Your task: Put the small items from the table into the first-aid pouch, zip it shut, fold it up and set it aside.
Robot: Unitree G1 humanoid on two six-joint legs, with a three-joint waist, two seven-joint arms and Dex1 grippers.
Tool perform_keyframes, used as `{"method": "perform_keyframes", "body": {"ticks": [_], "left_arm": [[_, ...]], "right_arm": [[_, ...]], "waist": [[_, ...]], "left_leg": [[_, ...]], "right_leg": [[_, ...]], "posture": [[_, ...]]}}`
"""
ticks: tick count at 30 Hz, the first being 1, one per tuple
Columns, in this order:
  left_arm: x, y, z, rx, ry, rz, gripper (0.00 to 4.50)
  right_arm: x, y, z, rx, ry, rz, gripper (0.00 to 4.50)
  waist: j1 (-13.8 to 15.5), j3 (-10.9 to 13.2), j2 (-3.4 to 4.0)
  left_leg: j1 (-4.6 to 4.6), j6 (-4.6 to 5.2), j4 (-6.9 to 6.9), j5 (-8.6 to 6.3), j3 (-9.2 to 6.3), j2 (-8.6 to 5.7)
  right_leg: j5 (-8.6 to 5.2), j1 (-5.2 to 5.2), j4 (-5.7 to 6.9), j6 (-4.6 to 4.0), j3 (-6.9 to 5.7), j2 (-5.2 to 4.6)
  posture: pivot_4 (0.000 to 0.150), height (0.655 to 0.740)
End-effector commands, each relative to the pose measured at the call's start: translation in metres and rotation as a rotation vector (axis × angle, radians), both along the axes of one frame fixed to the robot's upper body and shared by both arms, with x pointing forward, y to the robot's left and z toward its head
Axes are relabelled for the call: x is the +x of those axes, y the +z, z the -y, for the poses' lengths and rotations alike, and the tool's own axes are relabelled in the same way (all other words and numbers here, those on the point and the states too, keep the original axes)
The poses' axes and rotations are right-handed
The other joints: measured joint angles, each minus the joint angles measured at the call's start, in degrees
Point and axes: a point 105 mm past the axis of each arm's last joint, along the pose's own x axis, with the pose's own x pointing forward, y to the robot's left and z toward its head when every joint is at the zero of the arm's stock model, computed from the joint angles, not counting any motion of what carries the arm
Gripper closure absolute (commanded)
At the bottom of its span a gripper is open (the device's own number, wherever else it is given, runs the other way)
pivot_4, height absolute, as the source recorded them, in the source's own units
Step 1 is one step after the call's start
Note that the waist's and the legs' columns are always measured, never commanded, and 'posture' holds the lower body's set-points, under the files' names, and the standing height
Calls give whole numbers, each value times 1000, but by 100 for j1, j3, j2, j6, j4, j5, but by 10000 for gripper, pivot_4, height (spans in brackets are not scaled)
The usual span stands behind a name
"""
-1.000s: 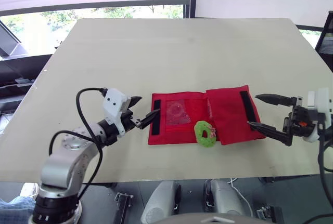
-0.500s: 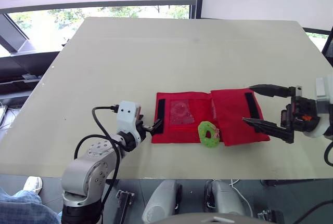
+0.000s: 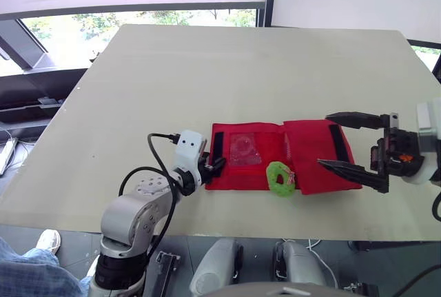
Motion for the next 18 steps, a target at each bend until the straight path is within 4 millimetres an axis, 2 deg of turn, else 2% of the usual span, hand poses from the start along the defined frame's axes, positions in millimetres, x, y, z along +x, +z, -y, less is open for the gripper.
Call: {"method": "perform_keyframes", "body": {"ticks": [1, 4, 11, 13, 15, 18], "left_arm": [[-18, -32, 13, -21, -59, -181, 34926], [-17, -34, 11, -15, -44, -183, 44871], [-9, -29, -2, 13, -4, -110, 44871], [-2, -17, -5, -10, -6, -26, 44871], [5, 4, -6, -71, -47, 77, 44871], [7, 24, -10, -122, -112, 164, 44871]], "right_arm": [[-5, 12, -4, -10, 13, 57, 0], [-6, 14, -5, -9, 15, 60, 0], [-6, 14, -5, -8, 14, 59, 0], [-6, 13, -4, -8, 12, 56, 0], [-5, 12, -3, 0, 2, 51, 0], [-3, 12, -2, 8, -7, 50, 0]], "waist": [[0, -1, 0], [0, -1, -1], [-9, -2, -1], [-12, -3, -1], [-7, -2, -2], [-19, 8, -18]], "left_leg": [[1, 0, 0, 0, -1, -1], [2, 0, 0, 0, -1, -1], [5, 1, 0, -1, -2, -1], [5, 0, 0, 0, -2, 0], [6, 0, -1, 0, -2, 0], [1, 0, 0, 0, -6, 1]], "right_leg": [[0, 2, -1, 0, -1, -1], [-1, 3, -2, -1, -1, -1], [-3, 5, -3, -5, -3, -1], [-8, 5, -3, -13, -3, -1], [-13, 5, -3, -22, -3, -1], [-14, 3, -3, -23, -7, -2]], "posture": [[1500, 7395], [1500, 7395], [1500, 7395], [1500, 7395], [1500, 7395], [1500, 7395]]}}
